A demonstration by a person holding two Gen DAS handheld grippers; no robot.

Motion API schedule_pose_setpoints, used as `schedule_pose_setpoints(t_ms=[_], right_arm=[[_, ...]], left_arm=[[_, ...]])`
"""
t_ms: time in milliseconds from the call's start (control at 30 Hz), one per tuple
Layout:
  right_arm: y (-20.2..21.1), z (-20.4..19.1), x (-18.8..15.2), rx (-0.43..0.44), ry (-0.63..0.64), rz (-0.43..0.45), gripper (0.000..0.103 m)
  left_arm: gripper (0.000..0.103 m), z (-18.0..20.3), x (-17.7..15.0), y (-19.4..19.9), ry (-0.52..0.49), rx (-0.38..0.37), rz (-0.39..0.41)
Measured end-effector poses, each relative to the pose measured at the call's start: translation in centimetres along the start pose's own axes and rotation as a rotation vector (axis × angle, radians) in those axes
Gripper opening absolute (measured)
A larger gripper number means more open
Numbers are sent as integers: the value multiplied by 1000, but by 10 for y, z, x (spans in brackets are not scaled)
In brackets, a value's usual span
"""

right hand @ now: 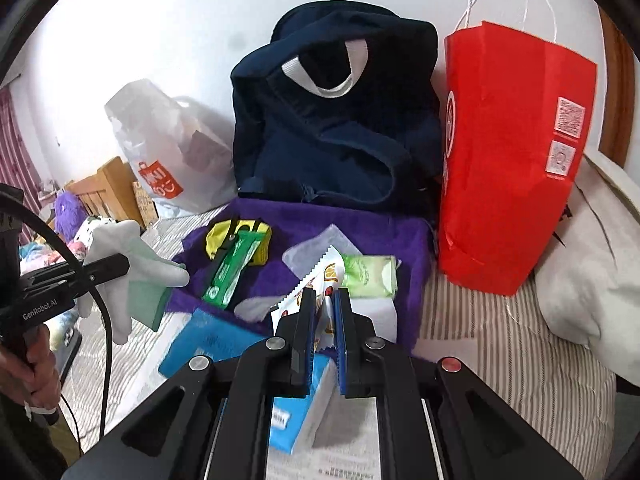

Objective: Organize soft objects
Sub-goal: 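Carry gloves toward towel with left tool while right tool carries orange-slice packet there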

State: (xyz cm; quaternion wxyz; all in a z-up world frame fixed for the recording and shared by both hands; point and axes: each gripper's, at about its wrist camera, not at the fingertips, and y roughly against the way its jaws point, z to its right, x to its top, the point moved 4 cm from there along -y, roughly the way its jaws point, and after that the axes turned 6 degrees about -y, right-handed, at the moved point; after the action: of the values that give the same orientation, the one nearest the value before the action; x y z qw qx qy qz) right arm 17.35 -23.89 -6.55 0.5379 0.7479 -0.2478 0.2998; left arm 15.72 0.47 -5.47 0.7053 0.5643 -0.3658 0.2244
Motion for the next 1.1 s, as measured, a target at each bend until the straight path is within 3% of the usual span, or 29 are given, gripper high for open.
schedule_pose_setpoints(t_ms=[200, 633, 1100], right_arm=[[-22, 6, 20, -33, 7, 3, 9], [-65, 19, 56, -13, -34, 6, 9], [-99, 16, 67, -10, 4, -26, 9]], left_arm=[[13, -5, 18, -18, 3, 2, -1], [13, -10, 40, -58, -11, 11, -24], [13, -22, 63, -104, -26, -2, -9]])
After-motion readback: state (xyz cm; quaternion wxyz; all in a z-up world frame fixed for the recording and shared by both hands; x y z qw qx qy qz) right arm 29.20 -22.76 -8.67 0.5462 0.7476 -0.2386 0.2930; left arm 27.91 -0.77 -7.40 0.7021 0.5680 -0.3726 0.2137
